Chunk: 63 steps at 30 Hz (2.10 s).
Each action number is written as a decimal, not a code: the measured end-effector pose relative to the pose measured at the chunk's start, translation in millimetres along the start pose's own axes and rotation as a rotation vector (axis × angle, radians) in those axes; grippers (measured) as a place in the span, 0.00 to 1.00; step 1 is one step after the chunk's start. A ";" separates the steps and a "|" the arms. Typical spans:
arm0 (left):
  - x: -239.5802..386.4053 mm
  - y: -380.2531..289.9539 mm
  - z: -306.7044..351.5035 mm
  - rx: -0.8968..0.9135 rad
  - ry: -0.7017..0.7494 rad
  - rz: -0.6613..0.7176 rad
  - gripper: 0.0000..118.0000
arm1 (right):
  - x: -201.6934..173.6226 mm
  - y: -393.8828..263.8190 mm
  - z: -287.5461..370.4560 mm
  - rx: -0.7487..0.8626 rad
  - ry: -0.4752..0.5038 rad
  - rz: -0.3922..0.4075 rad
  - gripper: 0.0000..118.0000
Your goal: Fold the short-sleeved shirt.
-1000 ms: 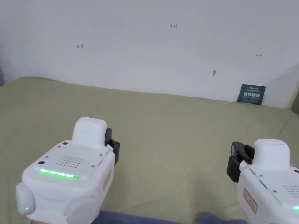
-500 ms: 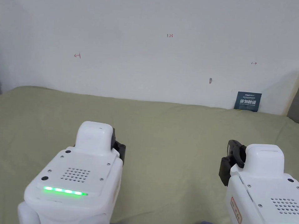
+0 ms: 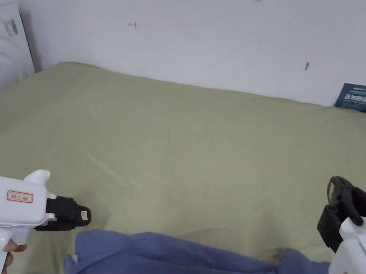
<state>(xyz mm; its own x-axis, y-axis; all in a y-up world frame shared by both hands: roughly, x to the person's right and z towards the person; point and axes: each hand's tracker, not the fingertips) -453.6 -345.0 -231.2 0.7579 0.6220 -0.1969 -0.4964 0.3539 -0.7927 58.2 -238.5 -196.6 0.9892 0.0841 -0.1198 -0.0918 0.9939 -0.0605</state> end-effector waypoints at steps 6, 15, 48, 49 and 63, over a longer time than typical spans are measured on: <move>-61.0 17.1 -24.3 -0.121 -0.052 0.034 0.52 | -14.5 -20.3 -9.3 -0.069 0.018 0.012 0.00; -61.6 -5.0 -66.1 -0.246 -0.249 0.136 0.95 | -23.6 -30.8 -22.1 -0.123 0.028 0.009 0.00; 47.8 14.3 9.4 -0.028 0.029 0.068 0.10 | 18.2 -17.4 1.0 -0.085 0.028 -0.096 0.00; 71.7 8.8 4.0 -0.026 0.056 0.032 0.10 | 20.3 -17.8 3.1 -0.085 0.028 -0.099 0.00; 219.5 -74.2 -190.8 -0.143 0.143 -0.367 0.83 | 59.1 -33.6 22.9 -0.117 -0.022 -0.128 0.00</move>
<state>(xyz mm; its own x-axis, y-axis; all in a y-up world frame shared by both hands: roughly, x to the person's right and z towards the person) -169.7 -368.0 -325.7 0.9297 0.3659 0.0430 -0.1267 0.4272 -0.8953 122.5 -265.3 -178.9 0.9958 -0.0398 -0.0820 0.0237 0.9816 -0.1892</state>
